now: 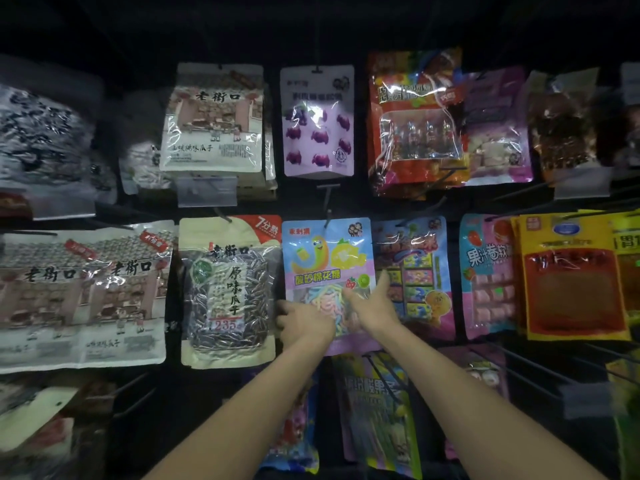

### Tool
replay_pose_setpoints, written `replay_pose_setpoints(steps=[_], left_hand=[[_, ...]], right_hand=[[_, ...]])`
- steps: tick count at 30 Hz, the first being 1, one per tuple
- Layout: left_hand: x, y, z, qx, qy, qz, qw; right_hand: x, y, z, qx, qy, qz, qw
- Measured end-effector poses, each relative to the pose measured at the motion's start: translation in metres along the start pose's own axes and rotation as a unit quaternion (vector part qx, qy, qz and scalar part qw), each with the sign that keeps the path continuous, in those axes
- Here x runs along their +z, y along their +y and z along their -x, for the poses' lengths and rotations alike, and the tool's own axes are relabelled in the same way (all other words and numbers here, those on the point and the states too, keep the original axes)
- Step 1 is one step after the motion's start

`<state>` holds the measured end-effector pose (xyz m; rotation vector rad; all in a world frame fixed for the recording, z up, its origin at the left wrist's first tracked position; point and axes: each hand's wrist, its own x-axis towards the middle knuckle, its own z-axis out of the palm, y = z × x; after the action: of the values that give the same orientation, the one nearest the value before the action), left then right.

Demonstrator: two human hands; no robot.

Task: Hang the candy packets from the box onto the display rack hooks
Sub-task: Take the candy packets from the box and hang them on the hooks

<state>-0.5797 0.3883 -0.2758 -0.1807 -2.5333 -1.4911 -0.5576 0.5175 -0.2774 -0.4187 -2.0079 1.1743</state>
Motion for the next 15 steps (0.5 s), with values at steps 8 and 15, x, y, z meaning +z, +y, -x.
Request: replay_pose_setpoints(steps=[8,15], left_hand=[[-0.005,-0.021,0.033,0.269,0.065,-0.356,0.893],[-0.018,-0.021,0.005,0.365,0.096,-0.453,0.808]], right_hand=[[-0.019,0.0,0.023,-0.249,0.047,0.331,0.909],[-0.02,-0.001,0.022,-0.34,0.0,0.473,0.813]])
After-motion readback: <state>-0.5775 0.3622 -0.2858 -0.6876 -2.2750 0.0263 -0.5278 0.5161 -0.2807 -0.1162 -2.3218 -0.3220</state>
